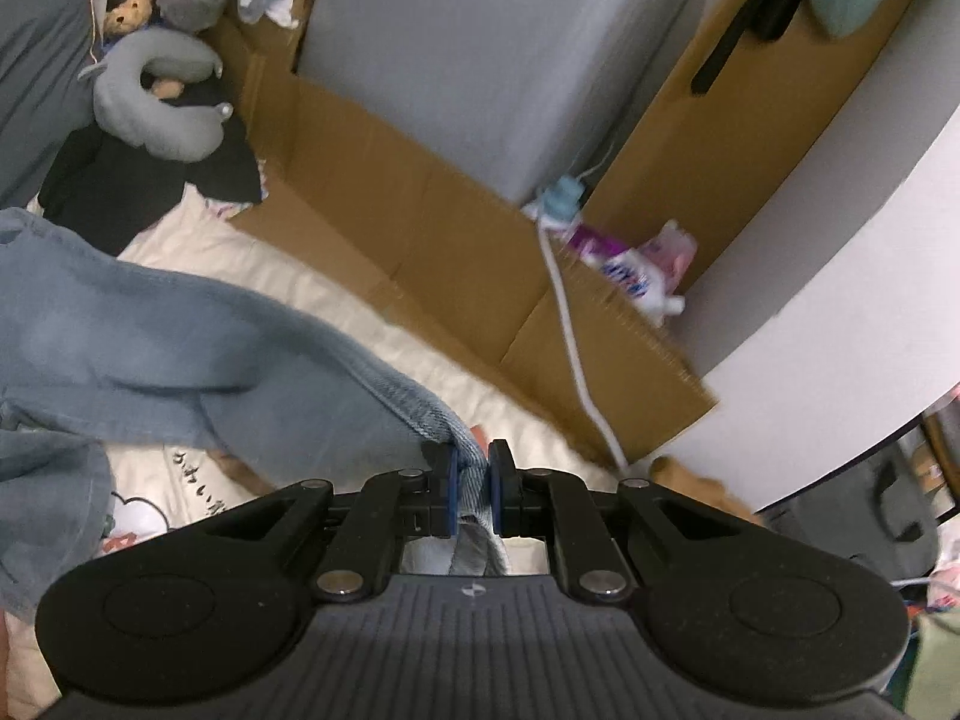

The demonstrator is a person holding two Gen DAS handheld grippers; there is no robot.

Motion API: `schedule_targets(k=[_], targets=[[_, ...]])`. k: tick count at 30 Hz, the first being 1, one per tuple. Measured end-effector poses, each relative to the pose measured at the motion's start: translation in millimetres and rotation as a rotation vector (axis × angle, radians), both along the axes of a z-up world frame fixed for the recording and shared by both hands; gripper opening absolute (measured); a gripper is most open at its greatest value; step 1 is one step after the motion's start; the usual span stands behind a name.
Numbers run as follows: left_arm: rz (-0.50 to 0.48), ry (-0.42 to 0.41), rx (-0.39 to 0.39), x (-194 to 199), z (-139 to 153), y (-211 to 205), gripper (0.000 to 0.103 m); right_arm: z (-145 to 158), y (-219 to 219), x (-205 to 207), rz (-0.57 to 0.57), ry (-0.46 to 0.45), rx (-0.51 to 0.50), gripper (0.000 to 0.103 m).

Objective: Fold clothes
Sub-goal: 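Pull the held hem with the right gripper toward the cardboard box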

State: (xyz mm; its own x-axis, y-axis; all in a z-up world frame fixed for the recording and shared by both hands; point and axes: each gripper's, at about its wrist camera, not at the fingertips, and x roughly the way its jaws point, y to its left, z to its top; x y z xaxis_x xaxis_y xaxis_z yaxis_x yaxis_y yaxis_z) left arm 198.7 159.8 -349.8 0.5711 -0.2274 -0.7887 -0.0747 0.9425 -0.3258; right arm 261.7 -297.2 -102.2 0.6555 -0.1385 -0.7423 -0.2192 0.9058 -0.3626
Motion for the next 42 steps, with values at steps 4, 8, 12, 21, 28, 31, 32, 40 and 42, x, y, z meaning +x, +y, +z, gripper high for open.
schedule_targets(k=[4,8,12,21,28,31,32,40,42], targets=[[-0.054,0.024,0.032,14.9,-18.6,-9.5,0.061,24.9,-2.5,2.6,-0.018,-0.019,-0.003,0.008],[-0.113,0.055,0.076,27.2,-39.1,-19.1,0.062,43.5,-3.9,2.5,-0.021,-0.046,-0.032,0.008],[-0.141,0.063,0.141,35.4,-52.7,-24.1,0.064,53.1,-3.6,6.3,-0.015,-0.064,-0.059,0.008],[-0.193,0.104,0.187,49.2,-72.4,-25.2,0.018,10.0,-15.4,31.7,-0.036,-0.028,-0.062,0.008],[-0.122,0.082,0.037,50.6,-51.5,11.0,0.033,-49.7,-44.4,75.0,-0.083,0.003,-0.062,0.008],[-0.076,0.053,0.058,60.6,-41.0,25.8,0.037,-76.8,-58.5,93.3,-0.107,0.019,-0.059,0.009],[-0.063,0.049,0.068,66.0,-38.9,29.7,0.037,-84.7,-62.4,98.3,-0.112,0.021,-0.058,0.008],[0.018,0.027,0.156,114.0,-39.6,56.5,0.039,-132.7,-83.5,143.6,-0.127,0.032,-0.072,0.008],[0.044,0.037,0.175,126.8,-44.8,59.5,0.039,-143.3,-88.0,157.0,-0.128,0.036,-0.081,0.009]])
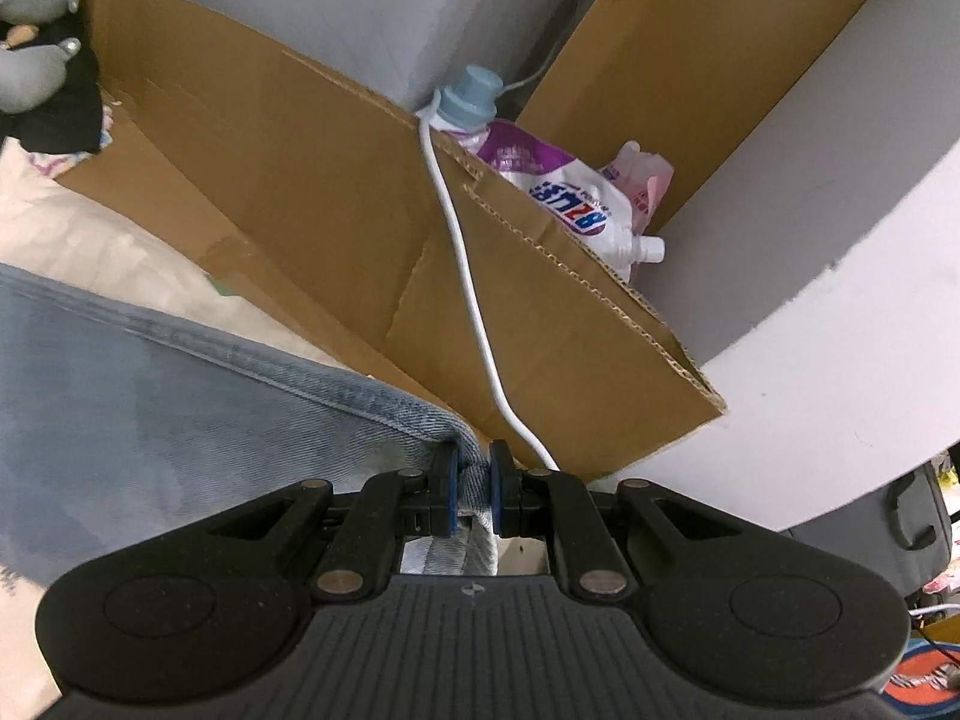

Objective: Fold clothes
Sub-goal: 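Pull the held hem with the right gripper toward the cardboard box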

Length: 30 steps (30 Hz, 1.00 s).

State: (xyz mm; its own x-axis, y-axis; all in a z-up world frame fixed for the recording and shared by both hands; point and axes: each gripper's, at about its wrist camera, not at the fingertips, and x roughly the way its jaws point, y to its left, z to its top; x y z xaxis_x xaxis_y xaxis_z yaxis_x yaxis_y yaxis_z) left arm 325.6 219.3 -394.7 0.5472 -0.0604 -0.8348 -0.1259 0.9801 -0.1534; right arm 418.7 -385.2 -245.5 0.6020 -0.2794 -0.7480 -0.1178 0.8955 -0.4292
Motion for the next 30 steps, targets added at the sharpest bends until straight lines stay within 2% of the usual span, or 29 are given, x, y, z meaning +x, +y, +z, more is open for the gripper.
schedule_targets(k=[11,17,25,27,30], targets=[[0.030,0.074,0.081,80.8,-21.9,-6.6,0.044,-75.9,-13.4,67.6,-0.008,0.063,-0.051,0.009],[0.010,0.040,0.164,104.4,-28.9,-21.1,0.046,-117.5,-9.3,93.6,-0.023,0.103,-0.077,0.009],[0.041,0.040,0.147,121.6,-33.0,-13.5,0.045,-149.5,-5.9,112.1,-0.050,0.118,-0.095,0.010],[0.036,0.039,0.156,123.8,-34.4,-13.8,0.045,-155.8,-1.8,112.8,-0.059,0.106,-0.110,0.017],[0.039,0.037,0.167,127.2,-35.0,-14.4,0.046,-156.0,5.9,107.5,-0.072,0.076,-0.096,0.034]])
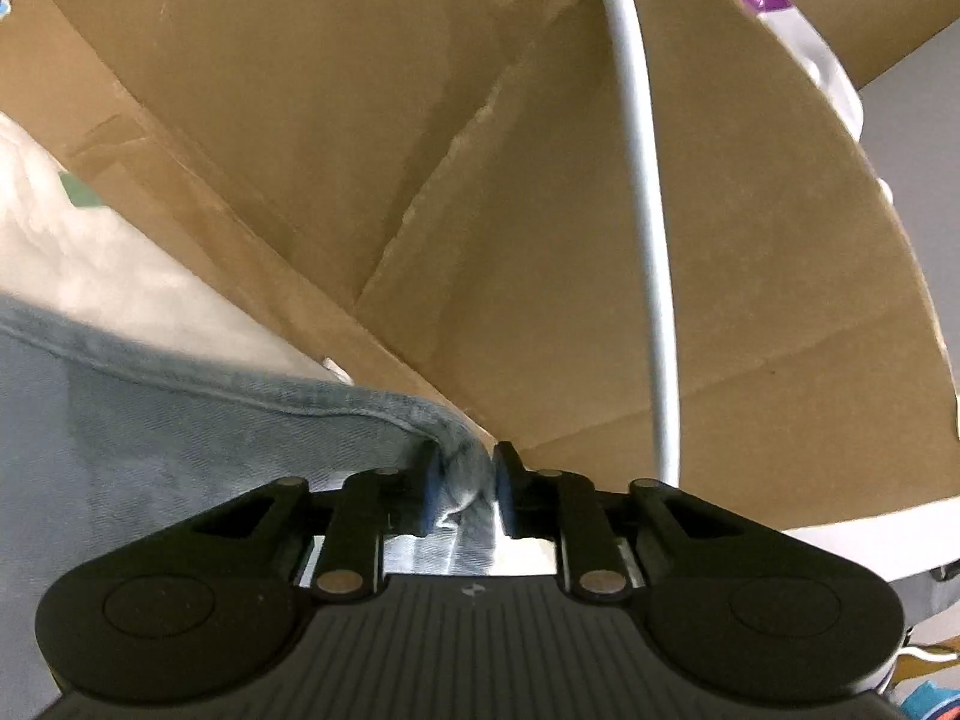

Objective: Fold clothes
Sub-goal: 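Pull the held hem with the right gripper toward the cardboard box, then open the right gripper and lay the hem flat on the bed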

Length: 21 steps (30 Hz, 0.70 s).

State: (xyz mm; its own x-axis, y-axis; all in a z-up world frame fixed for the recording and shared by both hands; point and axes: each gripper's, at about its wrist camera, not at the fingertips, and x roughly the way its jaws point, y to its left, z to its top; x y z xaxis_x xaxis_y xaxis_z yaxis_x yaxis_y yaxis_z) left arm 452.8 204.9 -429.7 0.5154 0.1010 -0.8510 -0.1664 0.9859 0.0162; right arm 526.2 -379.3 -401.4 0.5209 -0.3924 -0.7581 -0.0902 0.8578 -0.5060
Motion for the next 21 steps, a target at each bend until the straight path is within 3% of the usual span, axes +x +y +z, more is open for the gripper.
schedule_targets(k=[2,10,11,13,18,21], targets=[[-0.001,0.006,0.023,3.2,0.3,-3.8,0.046,7.3,6.1,-8.4,-0.006,-0.033,0.038,0.045],[0.024,0.002,0.000,7.1,8.2,0.0,0.044,20.4,58.8,-75.9,0.067,-0.188,0.410,0.045],[0.019,-0.006,-0.004,3.7,11.3,1.4,0.042,15.9,68.4,-85.8,0.085,-0.189,0.449,0.045],[0.019,-0.028,-0.003,-7.7,21.1,6.8,0.026,3.5,87.2,-103.4,0.118,-0.171,0.521,0.045],[0.039,-0.058,-0.011,-42.6,39.9,30.6,0.026,-23.0,129.0,-119.8,0.193,-0.096,0.565,0.045],[0.038,-0.065,0.027,-62.6,40.9,38.4,0.027,-26.3,148.5,-119.6,0.200,-0.084,0.593,0.045]])
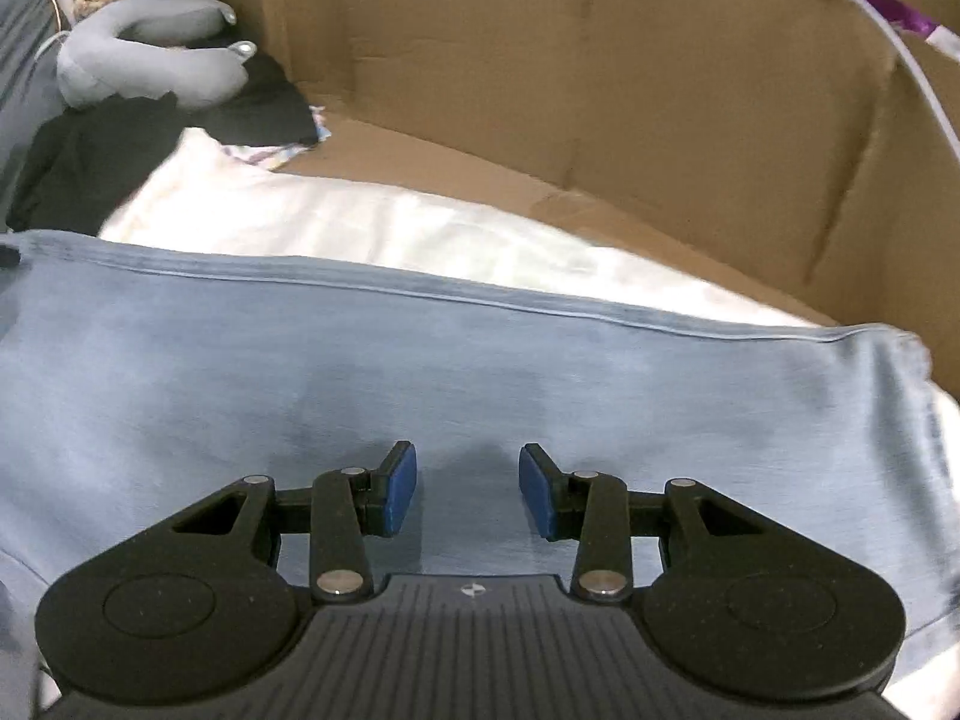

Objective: Fold clothes
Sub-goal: 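Open the right gripper and lay the hem flat on the bed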

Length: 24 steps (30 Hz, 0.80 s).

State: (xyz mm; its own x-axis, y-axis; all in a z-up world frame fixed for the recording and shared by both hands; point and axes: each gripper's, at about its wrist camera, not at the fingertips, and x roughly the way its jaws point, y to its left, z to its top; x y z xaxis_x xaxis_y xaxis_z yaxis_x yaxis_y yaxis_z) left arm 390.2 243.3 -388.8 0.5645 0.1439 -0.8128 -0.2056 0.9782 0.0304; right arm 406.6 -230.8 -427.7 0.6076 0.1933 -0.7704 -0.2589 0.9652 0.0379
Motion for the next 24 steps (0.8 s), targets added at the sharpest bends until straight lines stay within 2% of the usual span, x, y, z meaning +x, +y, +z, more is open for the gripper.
schedule_targets(k=[3,5,7,9,13,24], targets=[[0.012,0.003,0.010,-23.1,-6.7,10.1,0.028,-3.4,19.4,1.7,0.012,0.004,0.009,0.045],[0.029,0.009,0.018,-24.1,-18.8,11.1,0.032,-2.8,30.1,-0.7,0.023,0.014,0.014,0.045],[0.040,0.019,0.043,-32.0,-28.8,17.0,0.051,-7.1,42.4,-0.3,0.028,0.018,0.011,0.046],[0.053,0.013,0.057,-31.3,-35.6,21.9,0.057,-11.0,52.9,3.1,0.017,0.024,0.011,0.046],[0.081,-0.024,0.064,-15.4,-44.2,30.1,0.057,-14.3,66.0,15.3,0.008,0.014,-0.013,0.046],[0.089,-0.027,0.028,12.5,-47.5,48.6,0.059,-21.9,79.2,66.0,-0.014,-0.014,-0.031,0.054]])
